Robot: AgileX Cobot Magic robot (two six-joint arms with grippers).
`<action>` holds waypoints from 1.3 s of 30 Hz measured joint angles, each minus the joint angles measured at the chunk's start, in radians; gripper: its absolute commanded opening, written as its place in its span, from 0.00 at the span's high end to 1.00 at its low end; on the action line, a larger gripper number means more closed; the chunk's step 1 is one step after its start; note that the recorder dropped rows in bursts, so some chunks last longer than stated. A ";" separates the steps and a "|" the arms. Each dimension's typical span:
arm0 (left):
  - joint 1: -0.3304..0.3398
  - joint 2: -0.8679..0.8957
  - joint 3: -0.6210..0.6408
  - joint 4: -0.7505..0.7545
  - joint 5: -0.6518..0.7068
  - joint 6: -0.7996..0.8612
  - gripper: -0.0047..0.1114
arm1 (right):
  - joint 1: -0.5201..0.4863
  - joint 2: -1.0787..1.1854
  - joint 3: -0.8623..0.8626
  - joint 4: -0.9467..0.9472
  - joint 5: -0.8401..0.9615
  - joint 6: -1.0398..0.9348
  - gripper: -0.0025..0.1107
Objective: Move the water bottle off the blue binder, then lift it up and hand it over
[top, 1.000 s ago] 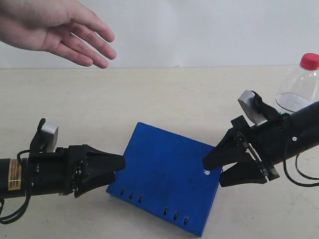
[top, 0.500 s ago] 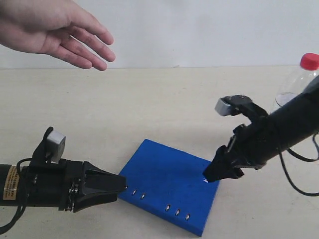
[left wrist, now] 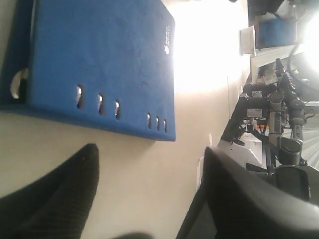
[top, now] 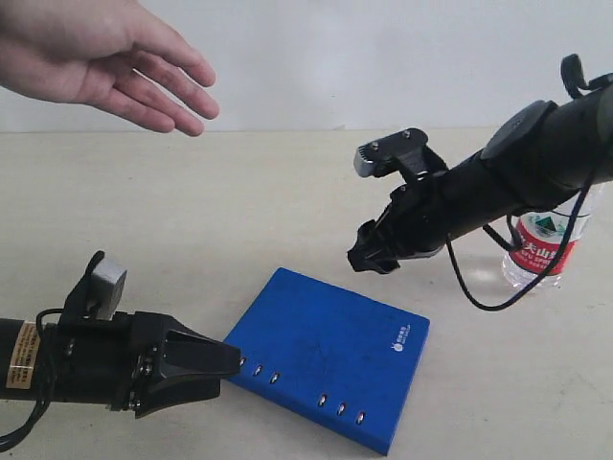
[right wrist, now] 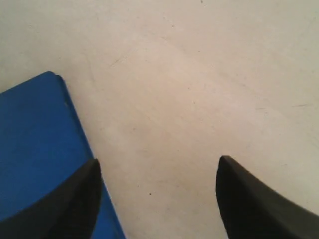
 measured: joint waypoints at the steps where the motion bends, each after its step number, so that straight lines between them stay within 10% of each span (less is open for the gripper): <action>1: 0.000 0.000 0.000 0.000 0.000 0.000 0.46 | -0.009 0.019 -0.012 0.000 0.038 0.009 0.47; 21: 0.000 0.000 0.000 -0.097 0.013 0.038 0.46 | -0.045 0.125 -0.039 0.036 0.793 0.098 0.47; 39: 0.000 0.000 0.000 -0.128 0.026 0.056 0.46 | -0.043 0.125 -0.039 0.080 0.830 0.080 0.47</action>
